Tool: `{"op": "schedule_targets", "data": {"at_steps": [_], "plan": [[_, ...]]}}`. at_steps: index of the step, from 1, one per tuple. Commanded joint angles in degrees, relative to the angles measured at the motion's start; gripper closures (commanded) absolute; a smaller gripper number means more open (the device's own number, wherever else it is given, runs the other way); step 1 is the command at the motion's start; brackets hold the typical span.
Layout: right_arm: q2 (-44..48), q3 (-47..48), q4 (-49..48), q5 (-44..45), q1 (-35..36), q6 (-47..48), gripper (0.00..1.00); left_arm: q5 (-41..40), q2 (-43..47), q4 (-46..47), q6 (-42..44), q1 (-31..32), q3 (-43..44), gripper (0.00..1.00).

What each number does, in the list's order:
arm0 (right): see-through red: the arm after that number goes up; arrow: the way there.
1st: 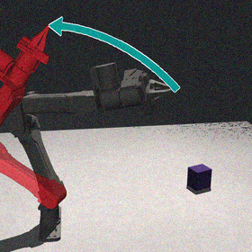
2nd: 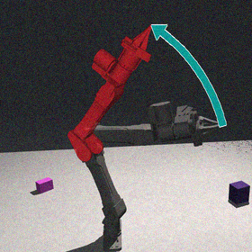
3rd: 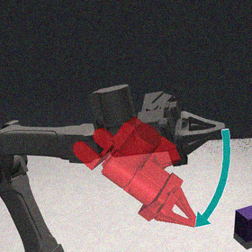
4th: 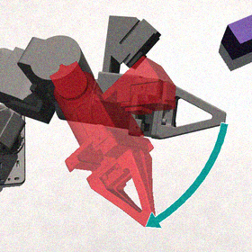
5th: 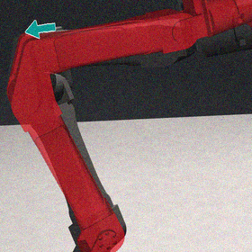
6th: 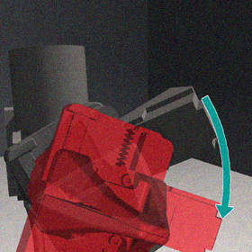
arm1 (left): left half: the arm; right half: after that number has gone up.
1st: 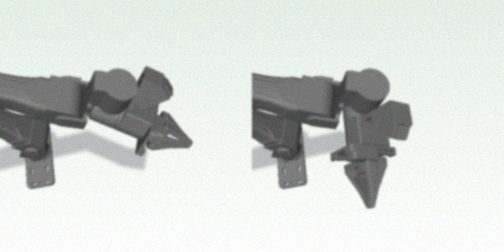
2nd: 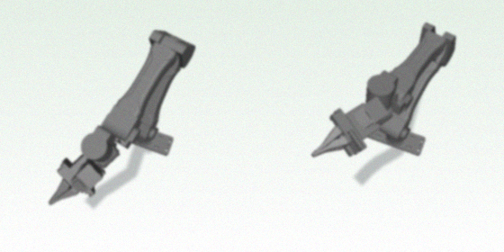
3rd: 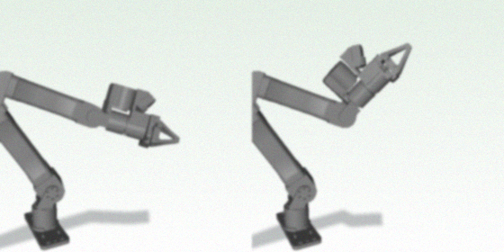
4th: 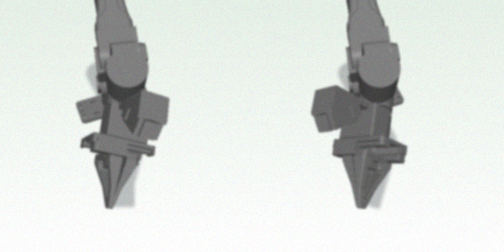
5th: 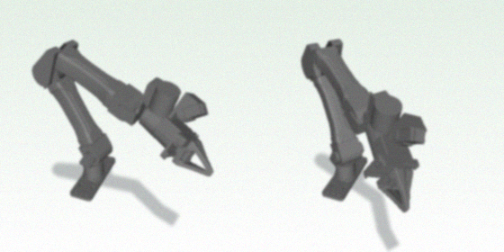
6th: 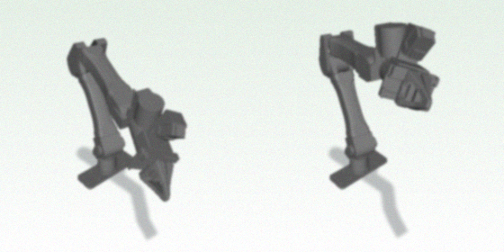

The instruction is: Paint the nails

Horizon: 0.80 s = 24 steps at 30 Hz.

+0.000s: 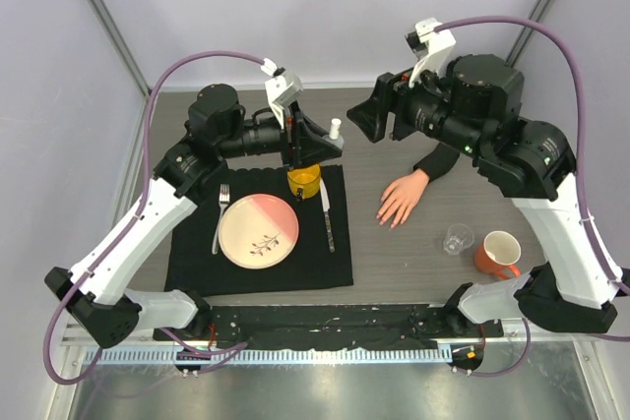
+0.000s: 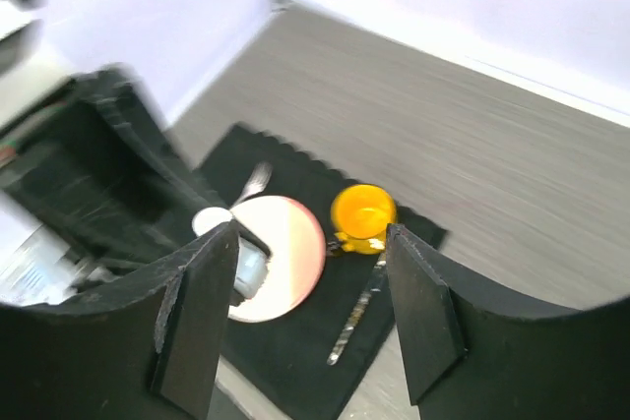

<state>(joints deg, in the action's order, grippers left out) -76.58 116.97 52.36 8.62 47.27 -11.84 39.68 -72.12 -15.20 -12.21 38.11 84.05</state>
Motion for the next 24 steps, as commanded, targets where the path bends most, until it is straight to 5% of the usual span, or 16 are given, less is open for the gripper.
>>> {"op": "schedule_targets", "data": {"at_steps": [1,8,16,24], "plan": [[-0.41,3.18,-0.5,-28.1,-5.16,3.92,0.34,11.28,-0.04,9.03,-5.36,-0.14,-0.11,1.0],[1.08,-0.68,-7.34,-46.13,-11.66,2.08,0.39,15.16,-0.57,13.88,-9.5,-0.75,-0.29,1.0],[1.52,-7.19,-13.68,-54.5,-13.08,-1.08,0.47,18.41,-0.83,19.06,-13.8,-1.55,-0.64,1.0],[1.17,-8.6,-16.59,-55.56,-13.16,-2.32,0.79,18.33,-0.31,20.65,-14.6,-1.98,-1.35,1.0]]}}
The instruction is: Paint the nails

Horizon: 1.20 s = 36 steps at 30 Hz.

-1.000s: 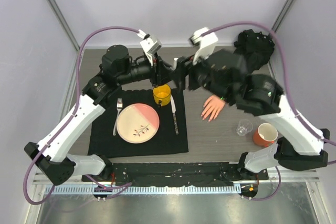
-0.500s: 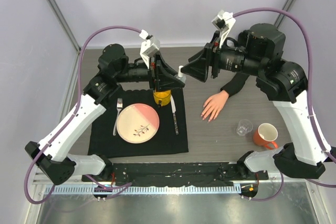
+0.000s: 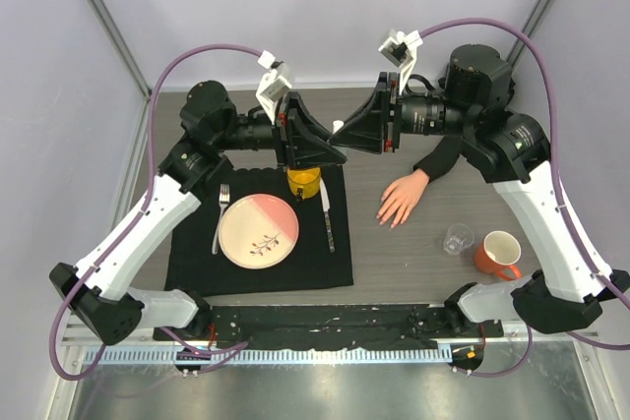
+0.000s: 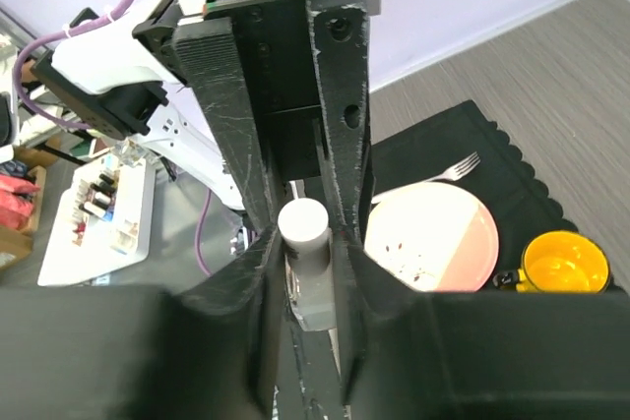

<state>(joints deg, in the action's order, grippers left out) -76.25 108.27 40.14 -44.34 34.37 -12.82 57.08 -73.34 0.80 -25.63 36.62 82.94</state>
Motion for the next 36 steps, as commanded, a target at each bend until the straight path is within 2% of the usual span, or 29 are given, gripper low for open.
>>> {"op": "schedule_targets", "data": {"at_steps": [1,4,7,9,11,12,14,15,16,19,22,24,25,26,27,29,30,31,35,36], "plan": [[0.75,-0.07,-4.54,-2.68,-0.18,-1.51,0.84,0.41,1.09,4.04,-0.92,-0.59,-0.23,1.0],[0.92,-1.04,-4.19,-2.51,-0.27,-1.6,0.99,-3.81,1.01,0.19,1.36,-0.67,1.17,1.0],[1.8,-2.8,-2.88,1.61,-0.01,-0.11,0.99,-8.99,-0.22,-5.96,5.23,-0.67,5.37,1.0],[1.81,-1.84,2.64,7.22,1.92,4.87,0.99,-12.76,-1.8,-11.86,6.9,-0.67,7.75,1.0],[0.23,0.96,9.82,25.1,10.51,9.54,0.99,-14.88,-3.2,-15.37,8.83,-0.67,10.92,1.0],[-0.56,1.94,11.7,43.45,18.55,9.91,0.99,-16.63,-3.56,-16.17,9.71,-0.67,12.24,1.0],[-5.47,6.76,17.67,65.57,27.02,8.52,0.99,-19.27,-3.83,-17.31,10.77,-0.67,12.77,1.0],[-7.32,8.78,19.78,83.97,31.94,4.68,0.99,-21.55,-4.0,-17.84,11.47,-0.59,12.95,1.0],[-9.69,10.89,24.41,94.24,39.21,1.6,0.99,-22.88,-4.0,-18.46,12.87,-0.59,13.13,1.0],[-18.39,24.22,34.43,105.56,44.02,-9.57,0.99,-26.4,-3.91,-19.78,13.76,-0.59,12.95,1.0],[-22.01,28.48,37.98,106.82,44.12,-10.82,0.98,-27.72,-3.39,-19.08,13.15,-0.59,11.72,1.0],[-19.22,26.22,34.24,103.68,44.12,-8.99,0.92,-27.38,-2.95,-18.91,12.88,-0.59,11.02,1.0],[-17.46,22.2,28.82,100.1,44.03,-7.93,0.88,-27.29,-2.77,-18.99,12.8,-0.67,10.76,1.0],[-15.88,19.99,25.98,98.15,44.03,-7.05,0.82,-27.2,-2.51,-19.17,12.71,-0.59,10.15,1.0],[-12.99,18.14,22.04,96.82,43.94,-6.61,0.66,-27.11,-1.55,-19.25,12.71,-0.59,9.53,1.0],[-11.65,16.19,21.03,94.62,43.5,-6.87,0.53,-26.67,-0.58,-19.08,13.06,-0.59,7.87,1.0],[-10.77,16.27,21.21,94.18,43.33,-6.87,0.42,-26.41,0.12,-19.34,13.41,-0.59,7.59,1.0],[-10.24,16.79,21.29,93.91,43.15,-6.96,0.38,-26.32,0.48,-20.39,13.76,-0.59,7.5,1.0],[-6.64,18.21,20.42,84.88,39.47,-4.07,0.33,-23.26,1.53,-21.8,15.43,-0.67,6.63,1.0],[-5.85,18.21,19.2,77.2,35.72,-3.19,0.33,-22.11,1.8,-21.8,15.69,-0.67,6.54,1.0]]}}
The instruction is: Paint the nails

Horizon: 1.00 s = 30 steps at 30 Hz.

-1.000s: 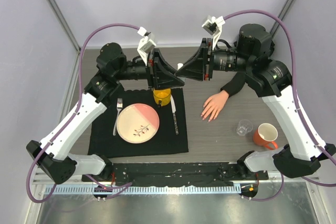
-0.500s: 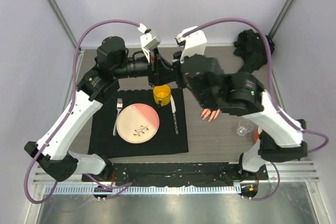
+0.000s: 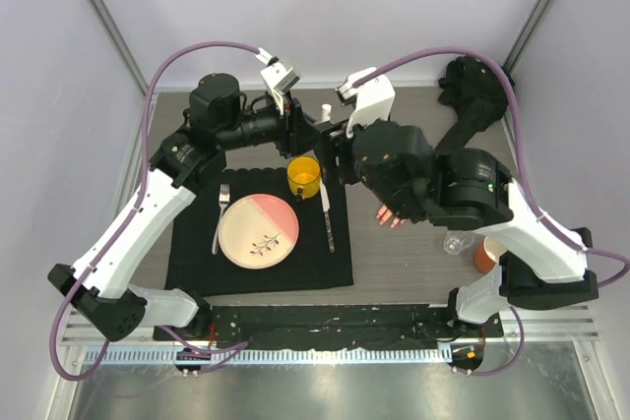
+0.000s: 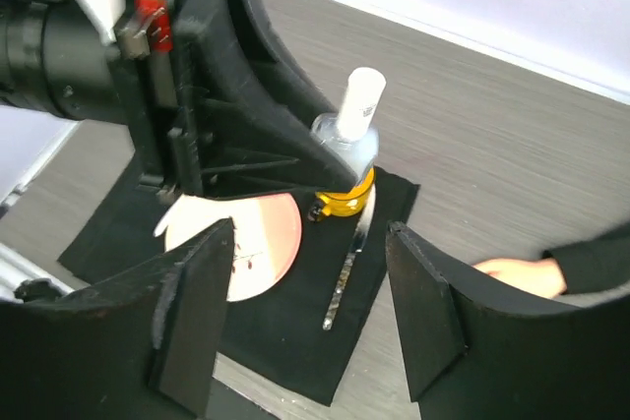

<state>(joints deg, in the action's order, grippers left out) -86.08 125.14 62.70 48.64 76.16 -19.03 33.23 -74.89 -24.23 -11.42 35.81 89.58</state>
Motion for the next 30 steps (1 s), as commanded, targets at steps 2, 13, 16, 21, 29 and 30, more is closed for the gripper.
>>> {"op": "schedule_targets", "data": {"at_steps": [2,13,16,21,29,30], "plan": [[6.53,0.63,-4.16,-25.39,-11.18,4.78,0.33,4.46,3.7,4.01,1.58,0.05,-0.89,1.0],[7.5,-0.24,-7.49,-78.94,-36.87,7.78,0.36,25.48,4.32,22.73,-12.92,-0.04,-5.29,1.0],[9.18,-3.84,-11.36,-84.84,-38.97,7.25,0.37,25.65,3.97,22.56,-13.28,-0.04,-5.03,1.0],[9.44,-6.92,-16.36,-91.18,-40.83,4.88,0.37,26.97,3.53,23.52,-14.33,-0.04,-4.68,1.0],[8.22,-8.42,-19.45,-92.76,-41.53,5.05,0.44,28.11,2.65,27.56,-17.41,-0.04,-5.03,1.0],[7.95,-8.42,-19.72,-93.29,-41.62,4.96,0.45,28.11,2.56,27.66,-17.58,-0.04,-5.03,1.0]]}}
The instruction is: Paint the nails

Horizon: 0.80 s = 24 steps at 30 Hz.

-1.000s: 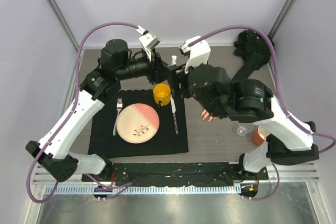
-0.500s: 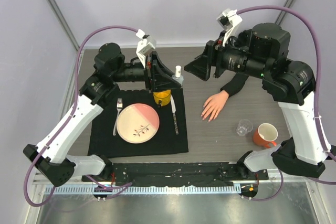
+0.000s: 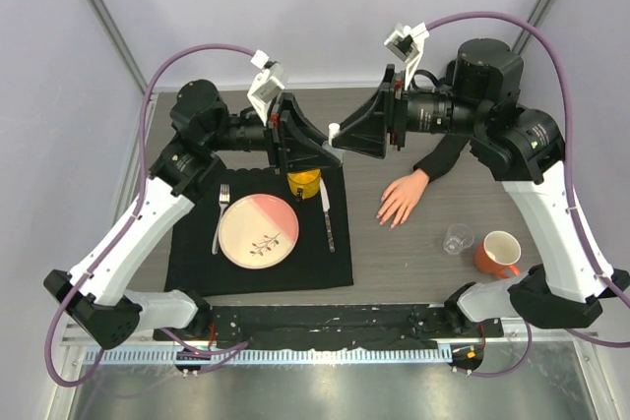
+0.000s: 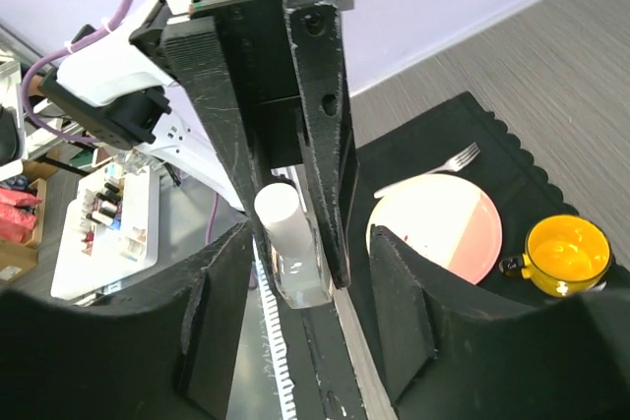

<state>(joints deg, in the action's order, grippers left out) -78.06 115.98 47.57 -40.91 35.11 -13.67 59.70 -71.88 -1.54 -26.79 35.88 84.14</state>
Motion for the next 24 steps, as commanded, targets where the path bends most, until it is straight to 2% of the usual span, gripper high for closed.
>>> {"op": "schedule_targets", "data": {"at_steps": [1,5,8,14,18,19,21,23,24], "plan": [[-0.16,0.56,-4.85,-4.18,-0.66,-0.48,0.46,1.56,-0.37,5.06,-2.31,-0.11,0.33,1.0],[-0.95,0.12,-6.17,-5.41,-0.83,-1.27,0.54,1.38,-0.81,5.23,-2.39,-0.11,0.32,1.0],[-1.83,0.21,-6.26,-6.73,-0.83,-1.53,0.56,0.5,-0.9,5.23,-2.31,-0.11,0.67,1.0],[-1.74,-0.58,-6.44,-6.56,-0.75,-1.36,0.69,-1.69,-1.6,4.44,-1.87,-0.54,1.47,1.0],[-1.04,-2.51,-5.21,-4.54,-0.83,0.13,0.83,-5.28,-1.69,2.43,-0.99,-0.98,2.69,1.0],[-0.34,-2.95,-4.86,-3.58,-0.75,0.48,0.91,-7.13,-1.86,-0.89,-0.2,-0.99,3.31,1.0],[0.36,-4.0,-3.54,1.58,-0.75,1.8,0.98,-12.66,-2.3,-4.94,2.77,-0.99,6.02,1.0],[1.15,-4.01,-1.1,8.18,0.74,2.68,0.99,-15.83,-3.44,-10.64,5.33,-0.99,8.14,1.0],[1.33,-3.14,-0.12,20.3,2.31,3.82,0.99,-21.07,-3.88,-12.24,7.69,-0.9,10.15,1.0]]}}
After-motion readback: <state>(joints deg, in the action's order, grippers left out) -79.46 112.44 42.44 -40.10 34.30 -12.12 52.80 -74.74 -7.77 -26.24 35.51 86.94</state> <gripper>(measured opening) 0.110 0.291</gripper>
